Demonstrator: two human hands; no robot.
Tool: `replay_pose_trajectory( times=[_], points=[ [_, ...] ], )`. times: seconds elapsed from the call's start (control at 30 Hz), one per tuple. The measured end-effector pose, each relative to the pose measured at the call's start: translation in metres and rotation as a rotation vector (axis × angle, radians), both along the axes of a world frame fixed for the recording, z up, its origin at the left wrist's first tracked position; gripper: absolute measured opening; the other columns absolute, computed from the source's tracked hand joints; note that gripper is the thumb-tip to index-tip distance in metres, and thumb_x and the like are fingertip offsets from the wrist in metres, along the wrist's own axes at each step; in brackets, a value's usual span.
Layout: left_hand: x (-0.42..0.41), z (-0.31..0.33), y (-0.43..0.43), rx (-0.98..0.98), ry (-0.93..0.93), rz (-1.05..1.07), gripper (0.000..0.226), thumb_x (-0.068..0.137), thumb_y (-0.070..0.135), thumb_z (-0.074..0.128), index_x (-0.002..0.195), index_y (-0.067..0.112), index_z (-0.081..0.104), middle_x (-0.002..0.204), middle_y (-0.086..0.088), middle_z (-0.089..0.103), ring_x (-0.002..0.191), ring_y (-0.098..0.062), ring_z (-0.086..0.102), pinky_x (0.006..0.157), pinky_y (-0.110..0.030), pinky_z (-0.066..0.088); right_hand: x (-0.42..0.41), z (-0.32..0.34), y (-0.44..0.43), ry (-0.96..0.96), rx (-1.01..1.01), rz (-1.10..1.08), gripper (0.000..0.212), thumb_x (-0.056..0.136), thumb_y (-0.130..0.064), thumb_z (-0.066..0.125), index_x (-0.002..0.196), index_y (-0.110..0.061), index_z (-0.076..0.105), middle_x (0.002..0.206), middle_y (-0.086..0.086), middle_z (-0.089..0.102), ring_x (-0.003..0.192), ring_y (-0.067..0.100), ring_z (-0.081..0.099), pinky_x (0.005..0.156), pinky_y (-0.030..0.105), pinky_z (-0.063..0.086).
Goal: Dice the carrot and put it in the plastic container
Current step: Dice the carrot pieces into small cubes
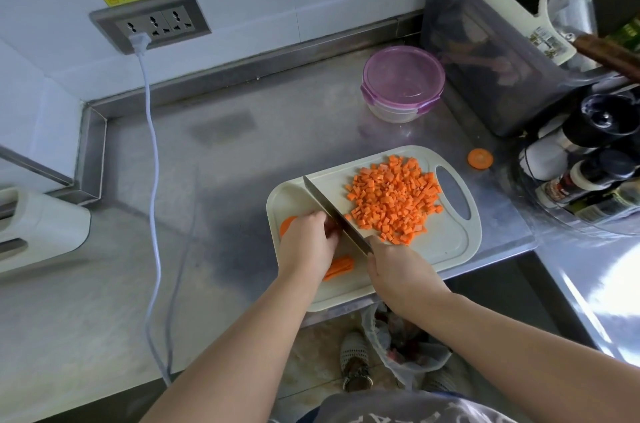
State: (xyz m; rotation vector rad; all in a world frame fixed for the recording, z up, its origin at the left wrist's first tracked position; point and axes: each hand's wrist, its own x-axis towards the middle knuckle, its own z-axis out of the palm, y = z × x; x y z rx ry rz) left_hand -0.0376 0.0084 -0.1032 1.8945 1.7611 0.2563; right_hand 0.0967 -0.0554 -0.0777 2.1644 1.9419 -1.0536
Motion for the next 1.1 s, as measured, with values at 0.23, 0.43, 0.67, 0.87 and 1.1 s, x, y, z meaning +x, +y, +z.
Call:
replay_pose_trajectory(
  times=[0.23,0.43,0.67,0.87,1.1],
  points=[
    [0.012,0.003,0.016,-0.008,-0.035,-0.007,0.01,0.087,0.02,0.062,0.095,0.016,0.068,0.098,-0.001,0.068,0.092,-0.021,0.063,0.077,-0.031,0.05,0.024,0.013,0.0,0.086,0.192,-0.103,0.022,0.102,-0.023,0.034,0.114,-0.014,0.051,0.07,-0.002,0.051,0.067,0.024,0.053,0.059,0.034,0.04],
    [0.026,-0.004,0.029,-0.105,-0.13,-0.019,0.007,0.085,0.013,0.068,0.088,0.018,0.064,0.092,-0.002,0.069,0.091,-0.022,0.064,0.08,-0.029,0.047,0.053,0.022,0.009,-0.02,0.28,-0.07,0.025,0.102,-0.024,0.033,0.113,-0.014,0.053,0.063,-0.002,0.046,0.065,0.026,0.054,0.057,0.033,0.039],
    [-0.008,0.039,0.037,0.185,-0.444,0.446,0.027,0.094,0.005,0.045,0.104,0.017,0.066,0.103,0.002,0.065,0.087,-0.016,0.061,0.049,-0.017,0.052,0.067,0.035,-0.001,-0.191,0.423,0.093,0.039,0.1,-0.031,0.038,0.139,-0.034,0.041,0.09,-0.006,0.064,0.074,0.019,0.06,0.055,0.027,0.038],
    [0.016,0.065,0.04,0.25,-0.082,-0.335,0.04,0.08,0.005,0.038,0.082,0.027,0.072,0.097,0.008,0.066,0.097,-0.019,0.058,0.089,-0.031,0.041,0.073,0.041,-0.005,-0.311,0.518,0.207,0.04,0.097,-0.026,0.044,0.136,-0.03,0.047,0.091,-0.003,0.065,0.071,0.023,0.054,0.047,0.02,0.013],
    [0.055,0.058,0.038,0.099,0.137,-0.554,0.044,0.09,0.006,0.039,0.112,0.032,0.068,0.125,0.01,0.059,0.119,-0.015,0.05,0.101,-0.033,0.036,0.079,0.048,-0.008,-0.412,0.509,0.273,0.032,0.076,-0.026,0.073,0.107,-0.027,0.067,0.067,-0.005,0.063,0.047,0.018,0.036,0.046,0.018,0.002]
  ],
)
